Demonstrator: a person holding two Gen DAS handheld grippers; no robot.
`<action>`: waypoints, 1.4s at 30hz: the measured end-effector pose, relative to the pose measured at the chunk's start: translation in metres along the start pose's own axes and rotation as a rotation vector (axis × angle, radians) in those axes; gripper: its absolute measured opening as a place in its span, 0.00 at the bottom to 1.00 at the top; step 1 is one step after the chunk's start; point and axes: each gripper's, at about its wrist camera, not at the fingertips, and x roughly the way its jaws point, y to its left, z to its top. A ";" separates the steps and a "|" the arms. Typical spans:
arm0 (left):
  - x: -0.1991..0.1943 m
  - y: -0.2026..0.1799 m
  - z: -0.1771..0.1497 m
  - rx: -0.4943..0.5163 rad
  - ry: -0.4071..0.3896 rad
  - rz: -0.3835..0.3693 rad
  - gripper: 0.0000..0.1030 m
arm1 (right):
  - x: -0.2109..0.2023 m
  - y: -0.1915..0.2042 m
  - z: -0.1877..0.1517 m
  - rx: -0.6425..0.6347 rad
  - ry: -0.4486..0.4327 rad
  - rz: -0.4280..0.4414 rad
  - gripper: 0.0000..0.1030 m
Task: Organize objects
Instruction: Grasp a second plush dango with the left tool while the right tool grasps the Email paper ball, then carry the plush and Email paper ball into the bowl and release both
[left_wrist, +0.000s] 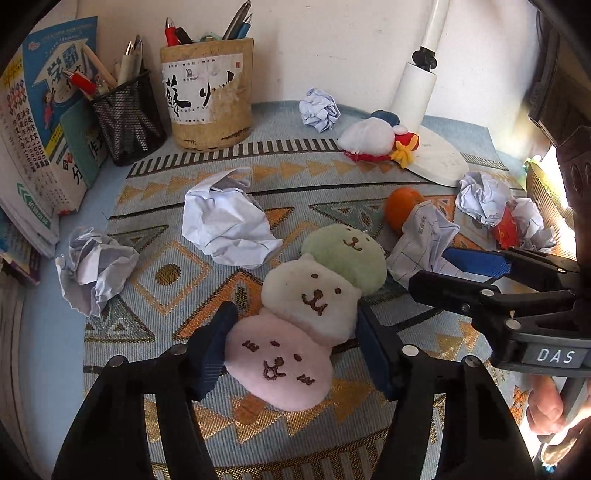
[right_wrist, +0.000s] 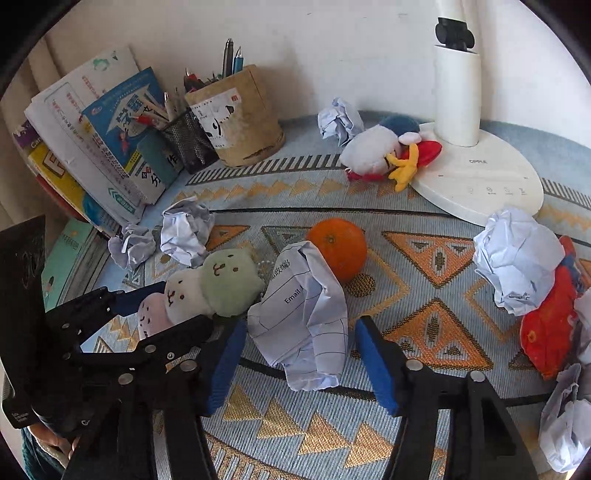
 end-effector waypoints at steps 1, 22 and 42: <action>-0.002 -0.001 -0.001 -0.002 -0.005 0.003 0.58 | 0.000 0.003 -0.001 -0.015 -0.012 -0.018 0.50; -0.064 -0.119 -0.085 -0.139 -0.079 -0.027 0.58 | -0.139 -0.053 -0.147 -0.087 -0.095 -0.178 0.49; -0.064 -0.138 -0.108 -0.158 0.040 -0.084 0.95 | -0.143 -0.079 -0.164 0.029 -0.084 -0.105 0.64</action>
